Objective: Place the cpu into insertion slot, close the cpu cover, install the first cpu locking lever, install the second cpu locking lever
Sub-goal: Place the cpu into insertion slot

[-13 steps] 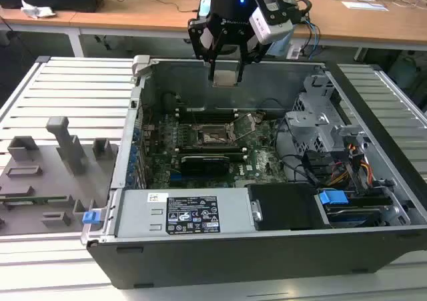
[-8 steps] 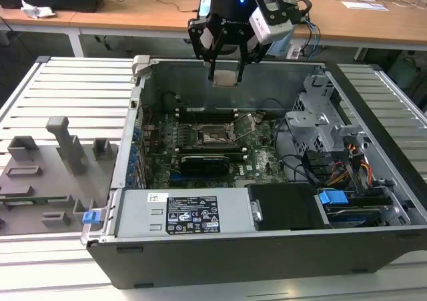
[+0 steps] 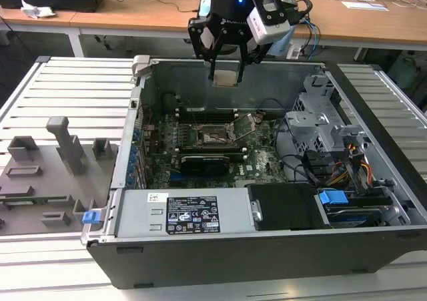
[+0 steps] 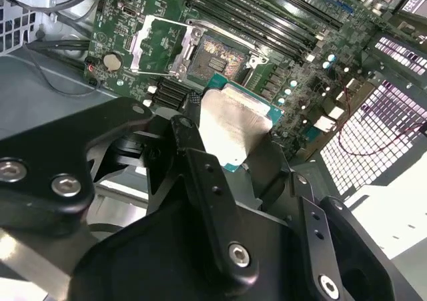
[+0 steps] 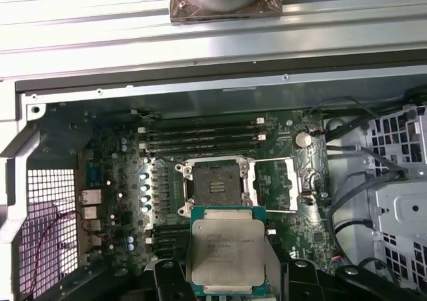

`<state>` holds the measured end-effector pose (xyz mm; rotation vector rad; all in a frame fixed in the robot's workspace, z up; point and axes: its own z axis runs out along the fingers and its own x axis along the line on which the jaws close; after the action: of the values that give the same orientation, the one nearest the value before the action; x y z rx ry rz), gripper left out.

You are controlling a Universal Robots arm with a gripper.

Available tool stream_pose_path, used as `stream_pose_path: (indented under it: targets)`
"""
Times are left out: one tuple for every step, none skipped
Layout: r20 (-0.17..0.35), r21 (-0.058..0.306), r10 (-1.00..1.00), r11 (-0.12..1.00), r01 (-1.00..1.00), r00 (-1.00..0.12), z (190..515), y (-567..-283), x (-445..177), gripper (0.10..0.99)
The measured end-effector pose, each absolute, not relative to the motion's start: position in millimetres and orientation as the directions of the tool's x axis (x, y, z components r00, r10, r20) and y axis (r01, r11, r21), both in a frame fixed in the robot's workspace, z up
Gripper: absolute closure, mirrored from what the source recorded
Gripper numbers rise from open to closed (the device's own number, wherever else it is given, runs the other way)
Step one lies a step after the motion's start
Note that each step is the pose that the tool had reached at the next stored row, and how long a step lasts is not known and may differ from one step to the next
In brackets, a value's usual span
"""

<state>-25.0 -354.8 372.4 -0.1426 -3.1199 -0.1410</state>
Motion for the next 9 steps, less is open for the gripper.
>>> stream_pose_path:
  targets:
    - [0.019,0.089,0.094,0.991,0.096,-0.995,372.3,-354.8,-25.0,0.561]
    - [0.019,0.089,0.102,0.991,0.103,-0.995,372.3,-354.8,-25.0,0.561]
    - [0.019,0.089,0.111,0.99,0.112,-0.994,372.3,-354.8,-25.0,0.561]
    - [0.019,0.089,0.116,0.989,0.117,-0.993,372.3,-354.8,-25.0,0.561]
    - [0.019,0.089,0.121,0.988,0.122,-0.992,372.3,-354.8,-25.0,0.561]
    - [0.019,0.089,0.129,0.987,0.13,-0.991,372.3,-354.8,-25.1,0.561]
    - [0.019,0.089,0.138,0.986,0.139,-0.99,372.3,-354.8,-25.1,0.561]
    - [0.019,0.089,0.144,0.985,0.145,-0.989,372.3,-354.8,-25.1,0.561]
    - [0.019,0.089,0.149,0.985,0.15,-0.989,372.3,-354.8,-25.1,0.561]
